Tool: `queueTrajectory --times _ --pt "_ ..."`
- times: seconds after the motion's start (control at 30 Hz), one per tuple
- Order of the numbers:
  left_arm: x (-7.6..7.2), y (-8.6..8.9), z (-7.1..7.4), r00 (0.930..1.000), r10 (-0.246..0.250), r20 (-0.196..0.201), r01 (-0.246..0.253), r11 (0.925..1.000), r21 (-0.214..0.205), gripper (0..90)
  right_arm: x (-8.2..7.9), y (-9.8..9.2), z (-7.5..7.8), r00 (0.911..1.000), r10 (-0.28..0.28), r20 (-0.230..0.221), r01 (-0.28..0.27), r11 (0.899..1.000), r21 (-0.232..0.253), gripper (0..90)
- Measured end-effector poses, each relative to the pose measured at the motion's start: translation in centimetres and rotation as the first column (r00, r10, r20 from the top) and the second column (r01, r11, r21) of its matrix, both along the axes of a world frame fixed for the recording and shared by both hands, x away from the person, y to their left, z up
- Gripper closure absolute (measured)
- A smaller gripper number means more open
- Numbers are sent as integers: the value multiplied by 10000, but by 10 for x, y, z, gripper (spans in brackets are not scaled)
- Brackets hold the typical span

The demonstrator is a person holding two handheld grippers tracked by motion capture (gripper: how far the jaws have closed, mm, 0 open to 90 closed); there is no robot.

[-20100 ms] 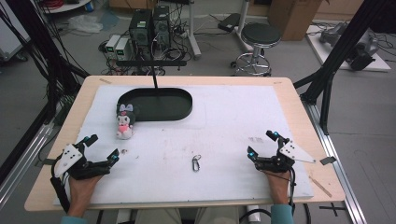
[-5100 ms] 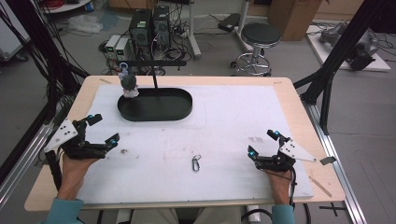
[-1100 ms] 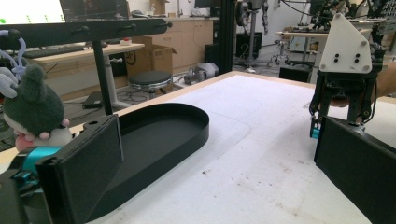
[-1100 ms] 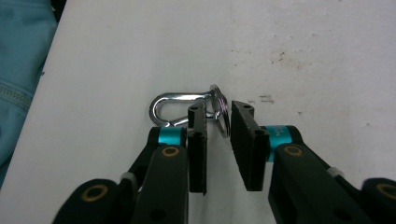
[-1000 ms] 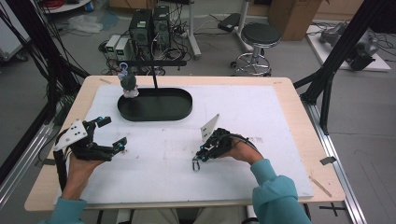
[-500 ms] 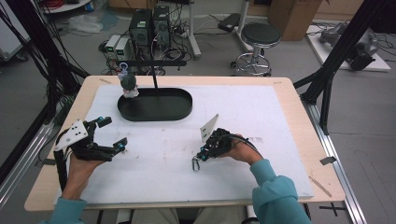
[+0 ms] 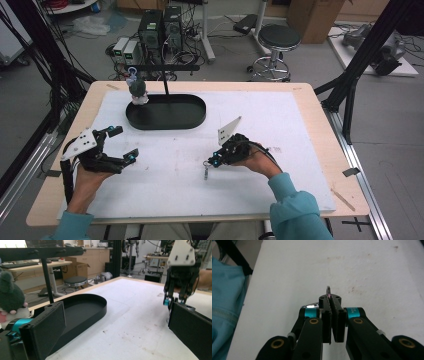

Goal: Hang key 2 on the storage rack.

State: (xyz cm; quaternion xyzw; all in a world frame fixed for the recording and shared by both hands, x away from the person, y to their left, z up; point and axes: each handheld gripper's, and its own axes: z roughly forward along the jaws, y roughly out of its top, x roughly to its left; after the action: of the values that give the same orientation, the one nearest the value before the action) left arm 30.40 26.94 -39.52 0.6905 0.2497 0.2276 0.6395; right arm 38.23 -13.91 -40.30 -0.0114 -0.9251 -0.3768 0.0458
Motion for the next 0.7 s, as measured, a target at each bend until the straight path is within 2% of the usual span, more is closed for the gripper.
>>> queueTrajectory --times 0.1,0.23,0.3,0.43,0.53,0.67,0.7 --pt "2 -3 0 9999 -130 -65 131 9999 27 17 0 -2 4 9995 -311 -46 312 9990 328 885" --pt "4 -8 1 9990 -417 -175 419 9991 102 17 1 -4 8 9987 -507 -72 512 9935 1019 885" --pt "5 -10 2 9981 -565 -227 569 9983 153 17 2 -5 10 9980 -625 4 618 9880 1414 885" --pt "8 -17 5 9954 -902 -323 913 9953 322 17 3 -6 14 9974 -711 -129 722 9734 2173 885" --pt "12 -24 10 9904 -1334 -354 1348 9901 391 17 3 -5 18 9970 -767 -79 760 9601 2693 885" --pt "18 -37 19 9818 -1854 -408 1878 9799 676 17 1 -5 25 9959 -909 -39 879 9507 2975 885" --pt "20 -40 22 9787 -2005 -451 2033 9765 718 17 0 -5 28 9955 -935 130 851 9489 3040 885"
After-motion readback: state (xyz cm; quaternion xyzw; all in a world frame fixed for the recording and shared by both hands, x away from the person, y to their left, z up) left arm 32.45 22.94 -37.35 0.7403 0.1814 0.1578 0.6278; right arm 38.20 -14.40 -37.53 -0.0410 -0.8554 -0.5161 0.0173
